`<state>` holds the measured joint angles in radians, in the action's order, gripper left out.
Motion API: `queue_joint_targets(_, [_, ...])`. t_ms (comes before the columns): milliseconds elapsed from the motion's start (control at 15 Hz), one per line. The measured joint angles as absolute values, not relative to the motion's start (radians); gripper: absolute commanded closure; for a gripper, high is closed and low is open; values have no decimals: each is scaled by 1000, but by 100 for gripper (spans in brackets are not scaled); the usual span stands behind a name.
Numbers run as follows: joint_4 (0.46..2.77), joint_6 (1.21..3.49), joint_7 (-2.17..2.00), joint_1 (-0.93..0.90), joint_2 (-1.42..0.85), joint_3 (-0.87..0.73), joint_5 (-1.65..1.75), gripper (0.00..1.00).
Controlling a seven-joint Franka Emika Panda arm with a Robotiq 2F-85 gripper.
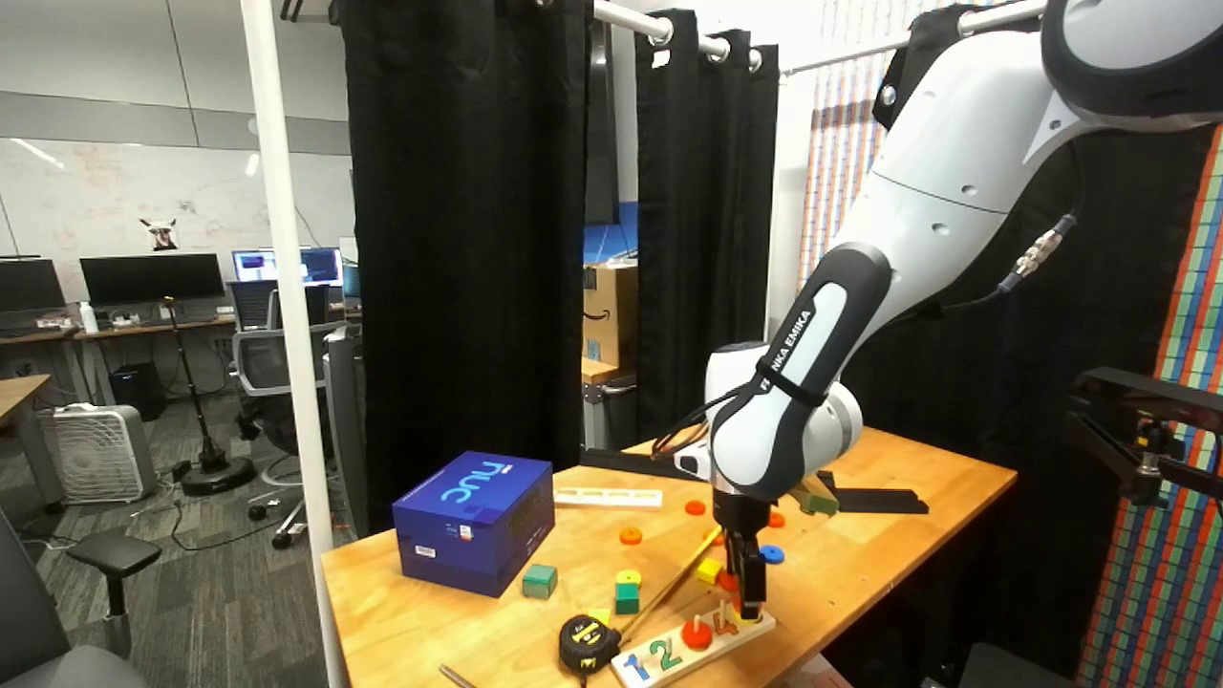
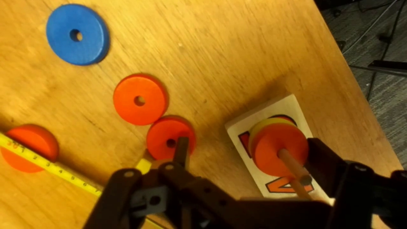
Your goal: Remove the orange ring from the platform
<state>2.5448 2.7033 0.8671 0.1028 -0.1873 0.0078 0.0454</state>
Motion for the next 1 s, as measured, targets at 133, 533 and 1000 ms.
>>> queue_joint_targets(133, [2545, 2708, 871, 106, -187, 11, 44, 54])
queue_joint_targets(533, [2545, 2720, 879, 111, -187, 14, 42, 82])
queue_joint_targets(1000, [2545, 2728, 884, 114, -182, 15, 41, 80])
